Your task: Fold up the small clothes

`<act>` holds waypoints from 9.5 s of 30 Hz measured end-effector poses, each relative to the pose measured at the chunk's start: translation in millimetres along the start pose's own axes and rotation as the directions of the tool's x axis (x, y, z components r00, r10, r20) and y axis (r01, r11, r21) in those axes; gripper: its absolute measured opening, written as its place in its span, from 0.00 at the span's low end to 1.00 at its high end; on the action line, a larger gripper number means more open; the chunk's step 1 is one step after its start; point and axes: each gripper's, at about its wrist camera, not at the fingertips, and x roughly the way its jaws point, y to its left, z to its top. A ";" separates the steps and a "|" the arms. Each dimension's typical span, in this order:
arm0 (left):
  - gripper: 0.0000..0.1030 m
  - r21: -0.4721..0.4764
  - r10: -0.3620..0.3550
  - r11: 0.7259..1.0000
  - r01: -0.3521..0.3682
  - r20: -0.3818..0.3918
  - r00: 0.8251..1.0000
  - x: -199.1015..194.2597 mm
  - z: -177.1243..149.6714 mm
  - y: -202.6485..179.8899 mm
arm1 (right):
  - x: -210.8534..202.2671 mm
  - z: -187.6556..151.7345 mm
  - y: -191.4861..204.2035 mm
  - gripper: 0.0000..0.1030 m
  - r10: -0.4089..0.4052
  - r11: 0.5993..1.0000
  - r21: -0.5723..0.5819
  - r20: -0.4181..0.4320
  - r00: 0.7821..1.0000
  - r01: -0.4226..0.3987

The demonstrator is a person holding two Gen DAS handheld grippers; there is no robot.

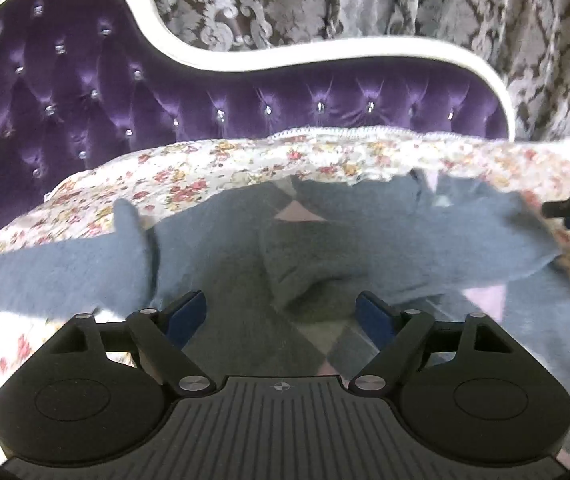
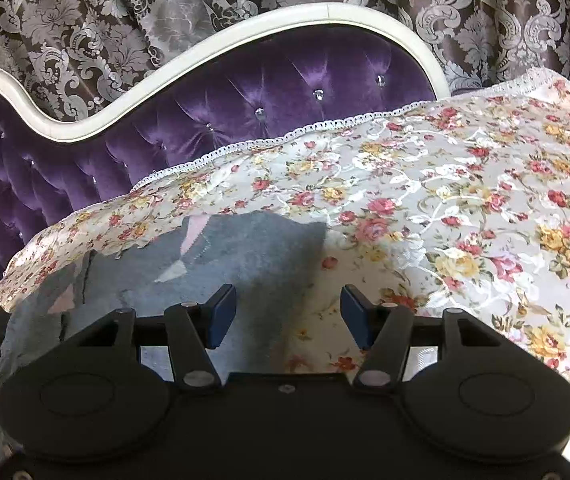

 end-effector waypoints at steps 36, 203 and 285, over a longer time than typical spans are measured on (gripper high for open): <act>0.68 -0.234 0.010 0.972 -0.036 -0.113 0.994 39.4 -15.7 65.4 | 39.9 6.4 7.2 0.11 -0.084 0.986 -0.150 -0.101 0.991 0.068; 0.04 -0.067 -0.412 0.895 0.442 0.260 0.873 -22.2 148.8 0.7 | -38.7 -174.4 186.0 0.99 0.025 0.965 -0.261 0.018 1.000 -0.019; 0.96 -0.174 0.016 0.985 -0.019 -0.018 1.000 0.0 -90.0 65.9 | 16.1 -21.1 85.6 0.12 -0.010 0.992 -0.124 0.022 1.000 0.013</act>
